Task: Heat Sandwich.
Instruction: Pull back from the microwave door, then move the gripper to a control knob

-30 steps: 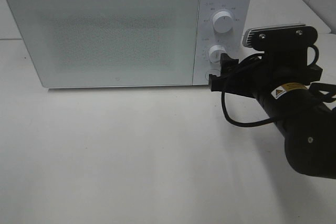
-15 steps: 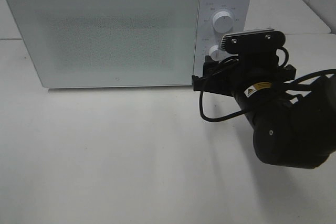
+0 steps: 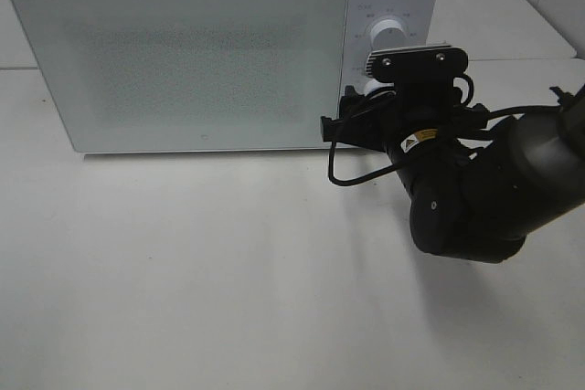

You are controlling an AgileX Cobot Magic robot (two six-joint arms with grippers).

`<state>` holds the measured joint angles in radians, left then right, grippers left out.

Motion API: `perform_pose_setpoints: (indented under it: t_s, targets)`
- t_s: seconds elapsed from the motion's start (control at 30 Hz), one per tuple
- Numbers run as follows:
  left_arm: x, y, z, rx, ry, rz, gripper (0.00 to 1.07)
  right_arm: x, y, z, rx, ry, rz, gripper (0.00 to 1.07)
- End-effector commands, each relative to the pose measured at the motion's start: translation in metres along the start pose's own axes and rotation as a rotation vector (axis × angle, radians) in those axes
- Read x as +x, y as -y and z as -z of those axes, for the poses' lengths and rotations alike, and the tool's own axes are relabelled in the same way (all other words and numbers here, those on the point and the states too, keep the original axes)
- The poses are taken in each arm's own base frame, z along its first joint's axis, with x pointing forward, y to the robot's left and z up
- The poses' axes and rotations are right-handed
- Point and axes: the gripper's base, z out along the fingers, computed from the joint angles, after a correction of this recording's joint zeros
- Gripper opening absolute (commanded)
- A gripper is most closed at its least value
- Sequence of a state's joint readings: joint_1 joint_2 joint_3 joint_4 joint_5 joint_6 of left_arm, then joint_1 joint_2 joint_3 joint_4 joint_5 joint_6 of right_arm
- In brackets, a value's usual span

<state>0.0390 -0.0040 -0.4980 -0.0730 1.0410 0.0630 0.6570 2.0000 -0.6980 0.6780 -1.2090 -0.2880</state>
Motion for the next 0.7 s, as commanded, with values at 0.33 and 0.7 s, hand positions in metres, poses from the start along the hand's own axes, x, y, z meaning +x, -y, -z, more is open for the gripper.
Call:
perform_pose_setpoints:
  t_s: [0.33, 0.7]
  targets:
    - [0.002, 0.000, 0.003, 0.003, 0.027, 0.004, 1.01, 0.008, -0.005, -0.020, 0.009, 0.008, -0.017, 0.76]
    - [0.002, 0.000, 0.003, 0.003, 0.027, 0.003, 1.01, 0.007, -0.005, -0.028, 0.002, 0.010, -0.022, 0.74]
